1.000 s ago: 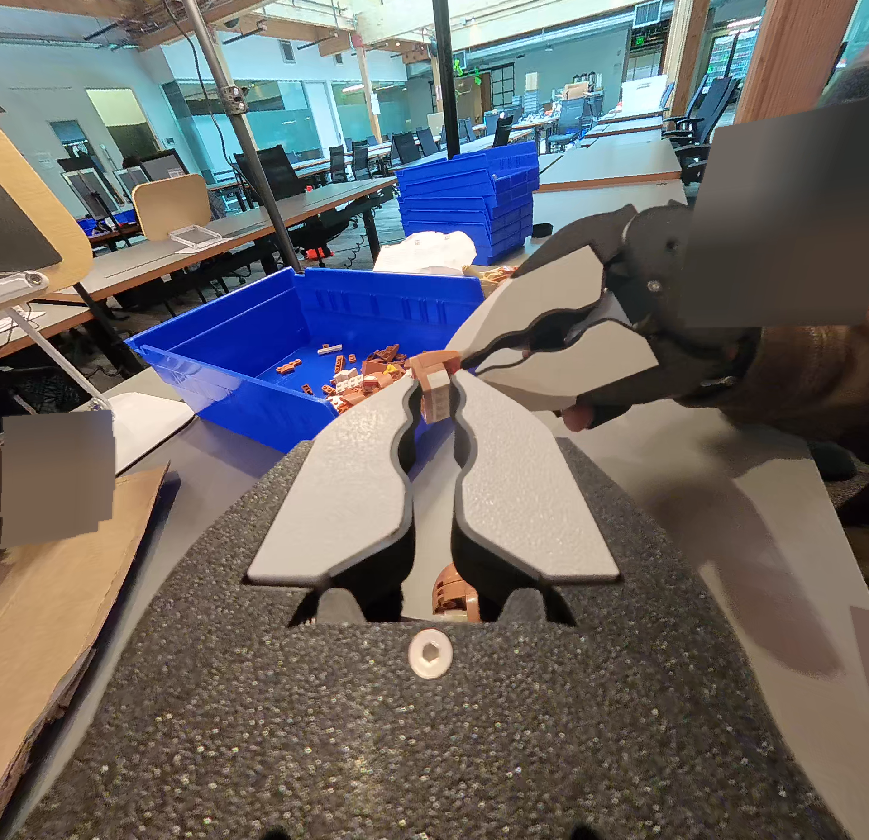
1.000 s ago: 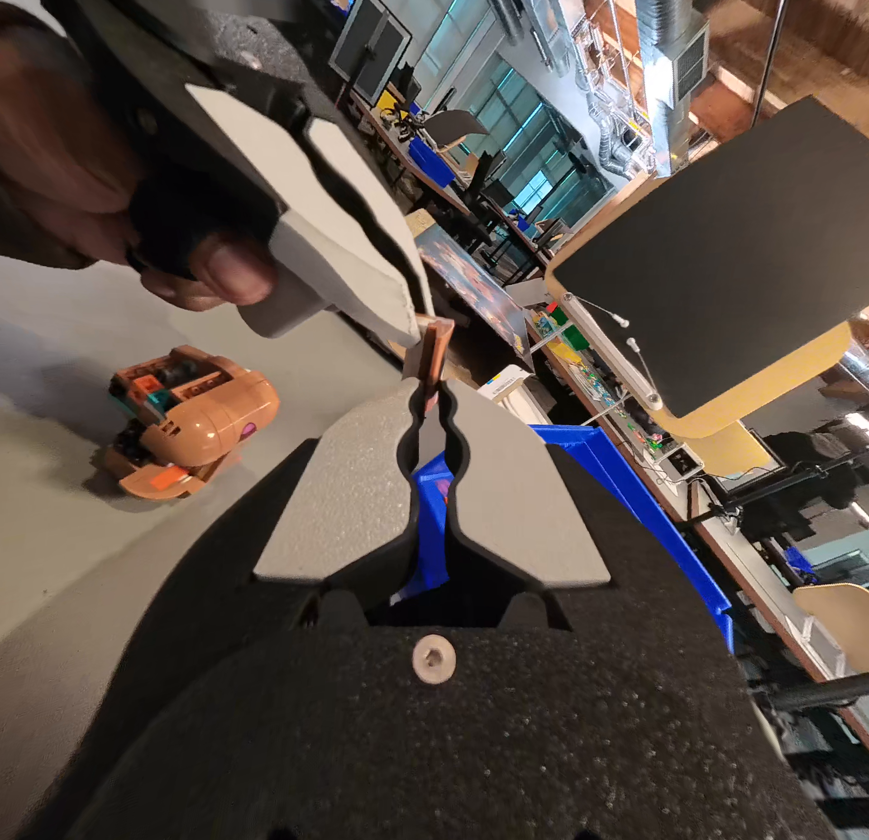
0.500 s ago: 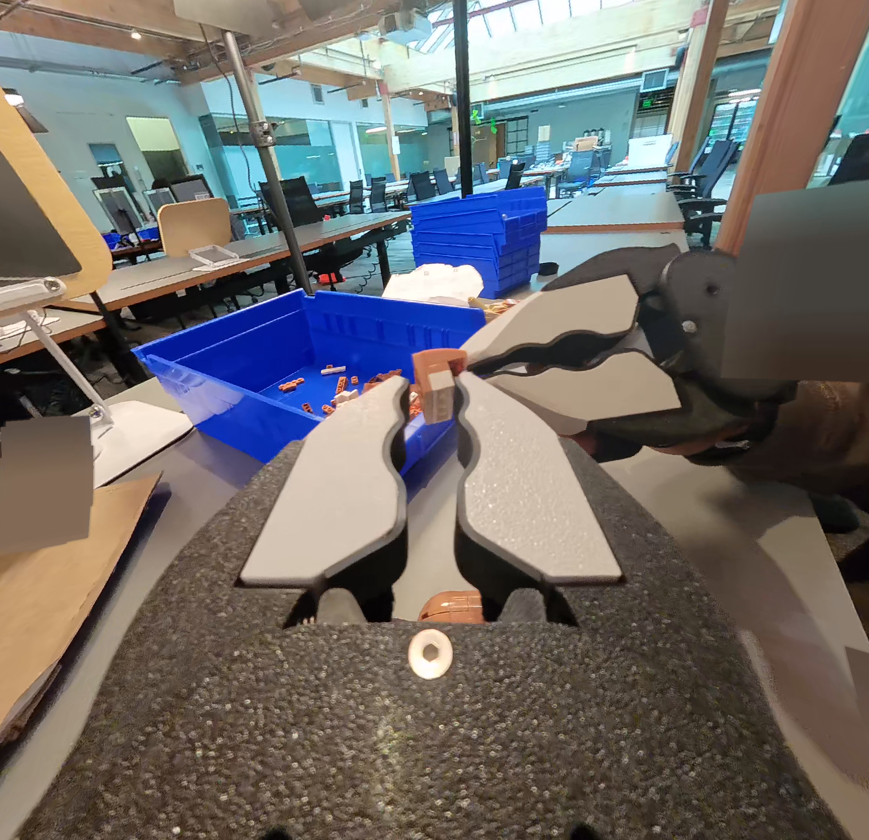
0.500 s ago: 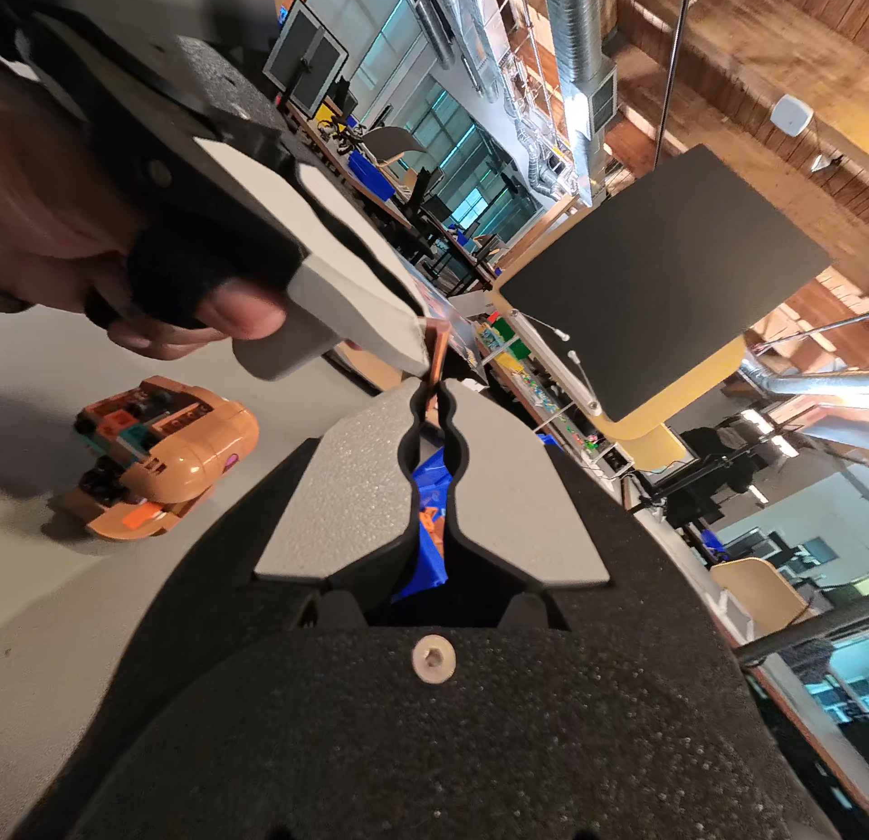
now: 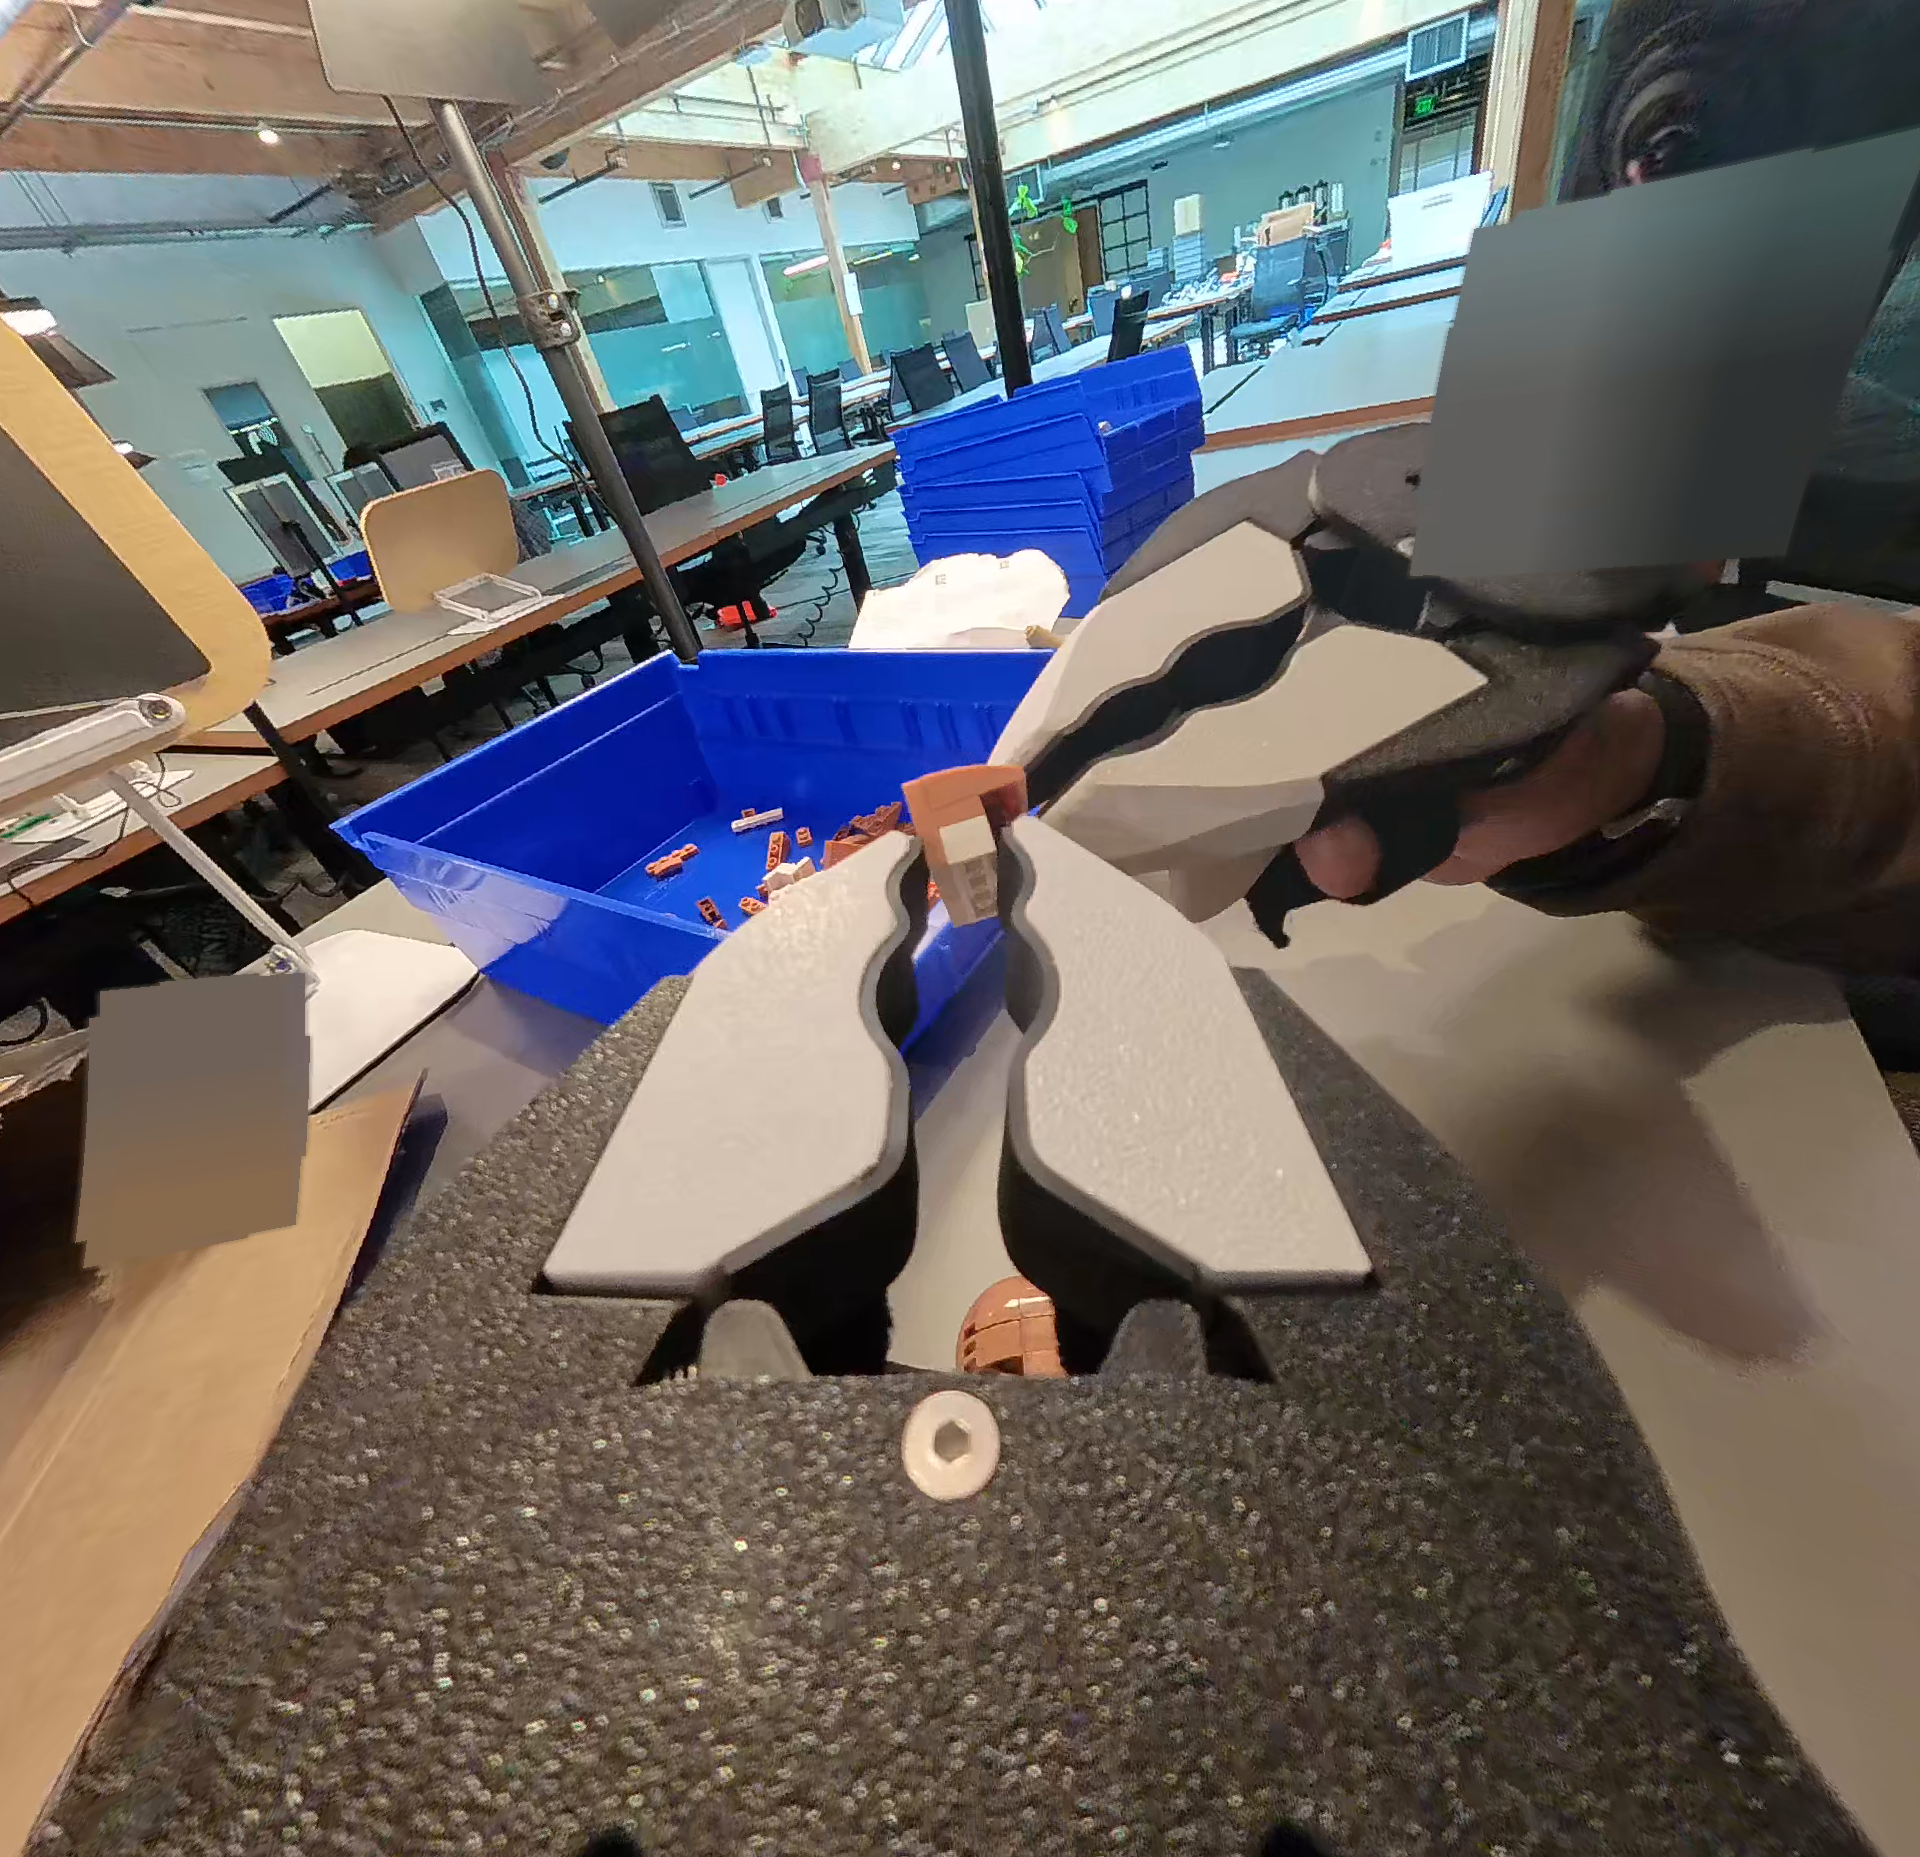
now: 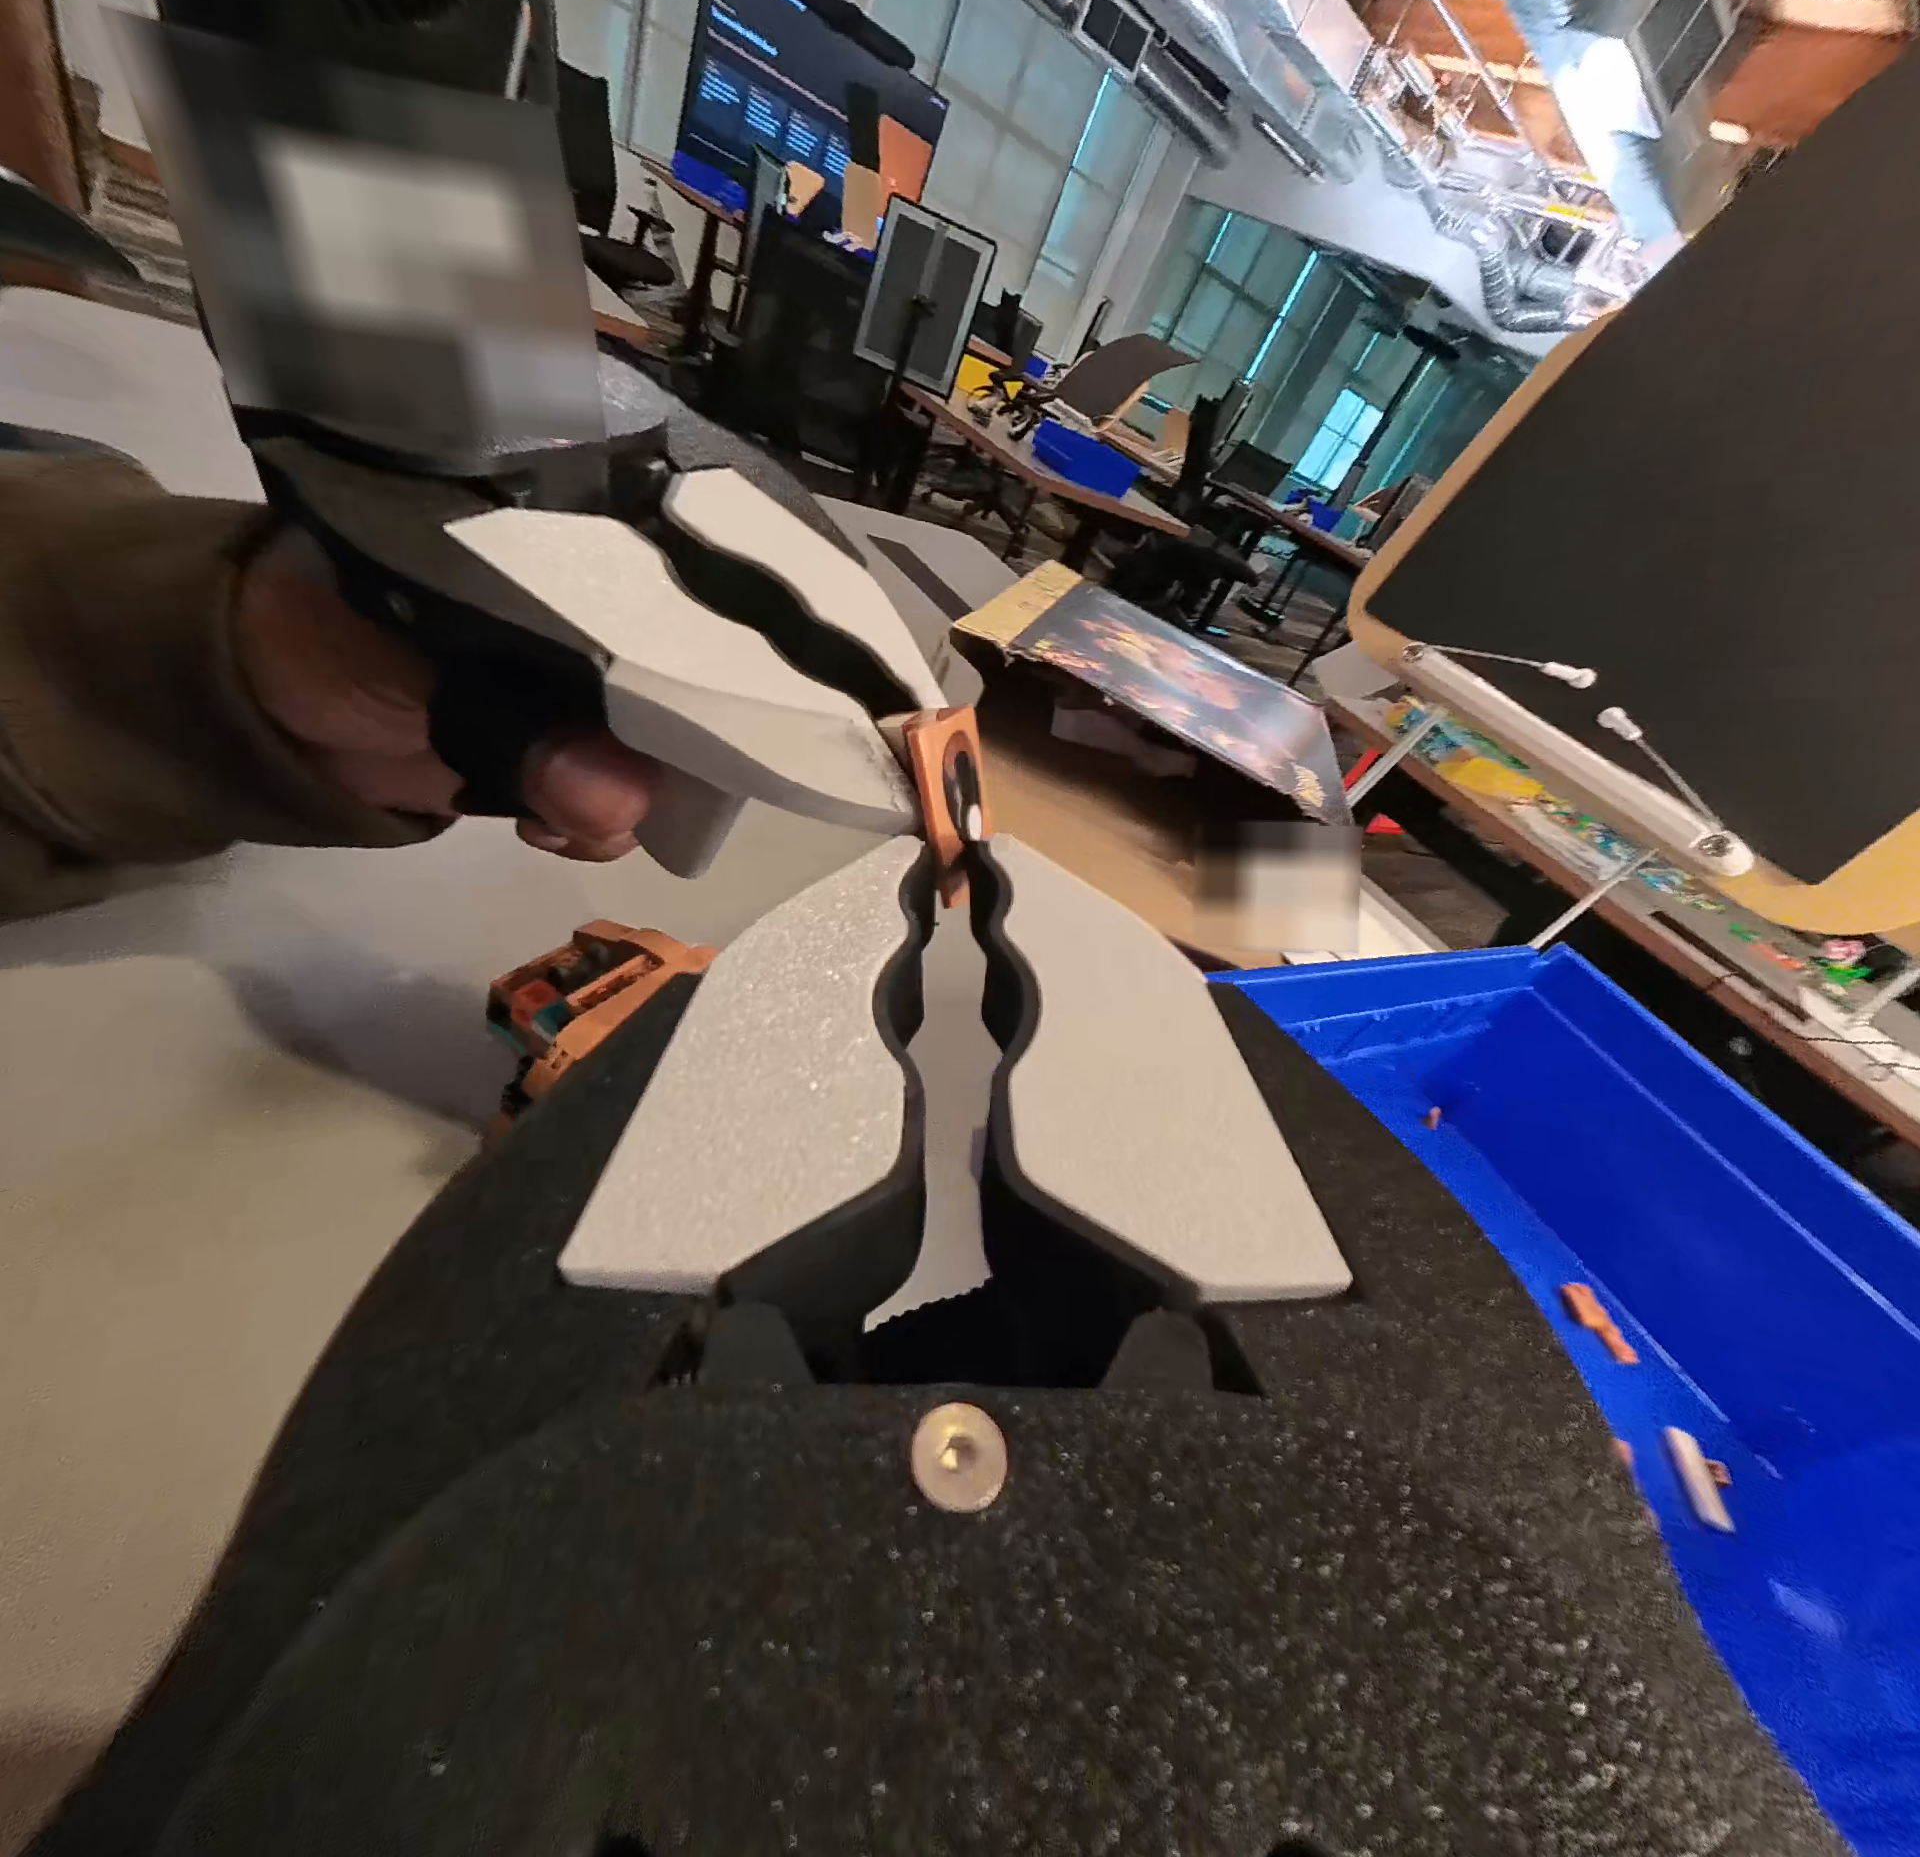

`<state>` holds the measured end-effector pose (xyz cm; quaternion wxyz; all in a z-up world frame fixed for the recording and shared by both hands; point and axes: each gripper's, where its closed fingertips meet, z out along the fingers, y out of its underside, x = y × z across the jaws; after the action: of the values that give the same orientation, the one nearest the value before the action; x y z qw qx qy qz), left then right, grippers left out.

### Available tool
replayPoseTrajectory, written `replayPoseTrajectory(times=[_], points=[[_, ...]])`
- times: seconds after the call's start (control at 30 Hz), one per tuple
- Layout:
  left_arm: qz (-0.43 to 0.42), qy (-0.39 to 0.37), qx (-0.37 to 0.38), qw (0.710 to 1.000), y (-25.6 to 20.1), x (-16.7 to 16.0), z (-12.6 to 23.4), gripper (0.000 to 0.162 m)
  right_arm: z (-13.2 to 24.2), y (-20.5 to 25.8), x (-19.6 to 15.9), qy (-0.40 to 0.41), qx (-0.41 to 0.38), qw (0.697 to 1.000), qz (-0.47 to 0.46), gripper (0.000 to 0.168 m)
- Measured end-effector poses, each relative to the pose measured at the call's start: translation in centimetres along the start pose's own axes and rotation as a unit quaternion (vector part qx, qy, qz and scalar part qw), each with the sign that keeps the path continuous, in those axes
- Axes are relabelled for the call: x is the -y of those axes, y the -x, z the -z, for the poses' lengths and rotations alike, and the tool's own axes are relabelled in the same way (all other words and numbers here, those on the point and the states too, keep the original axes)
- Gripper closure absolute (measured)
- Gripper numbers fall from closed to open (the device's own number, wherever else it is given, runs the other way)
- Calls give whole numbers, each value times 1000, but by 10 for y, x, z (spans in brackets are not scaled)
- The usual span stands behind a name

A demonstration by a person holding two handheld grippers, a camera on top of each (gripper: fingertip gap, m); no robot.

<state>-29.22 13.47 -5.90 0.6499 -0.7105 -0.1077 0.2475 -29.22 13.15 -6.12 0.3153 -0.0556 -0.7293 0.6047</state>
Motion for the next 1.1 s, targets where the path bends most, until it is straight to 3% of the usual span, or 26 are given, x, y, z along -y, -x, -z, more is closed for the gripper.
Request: replayPoseTrajectory(times=[0.23, 0.33, 0.4, 0.5, 0.63, 0.77, 0.93, 1.0, 1.1], points=[[36, -1, -15, 999, 0, 0, 0, 149, 0, 0, 0, -14, 33, 997, -70, 163], [71, 12, -16, 997, 3, -7, -2, 149, -2, -2, -6, 25, -38, 996, 73, 165], [87, 15, -16, 996, 4, -8, -3, 150, -2, -4, -7, 54, -104, 975, 187, 166], [93, 22, -5, 995, 6, -10, -3, 150, -3, -6, -7, 72, -143, 960, 230, 166], [100, 30, 12, 994, 8, -12, -5, 150, -4, -9, -10, 73, -140, 967, 201, 167], [81, 28, 25, 996, 8, -12, -6, 150, -3, -10, -10, 37, -69, 996, 34, 165], [75, 33, 31, 996, 10, -13, -7, 150, -4, -10, -12, 17, -22, 996, -81, 165], [78, 41, 35, 996, 11, -16, -8, 150, -5, -11, -15, 30, -42, 998, -35, 166], [83, 48, 42, 995, 12, -18, -9, 150, -4, -13, -15, 72, -133, 976, 155, 167]])
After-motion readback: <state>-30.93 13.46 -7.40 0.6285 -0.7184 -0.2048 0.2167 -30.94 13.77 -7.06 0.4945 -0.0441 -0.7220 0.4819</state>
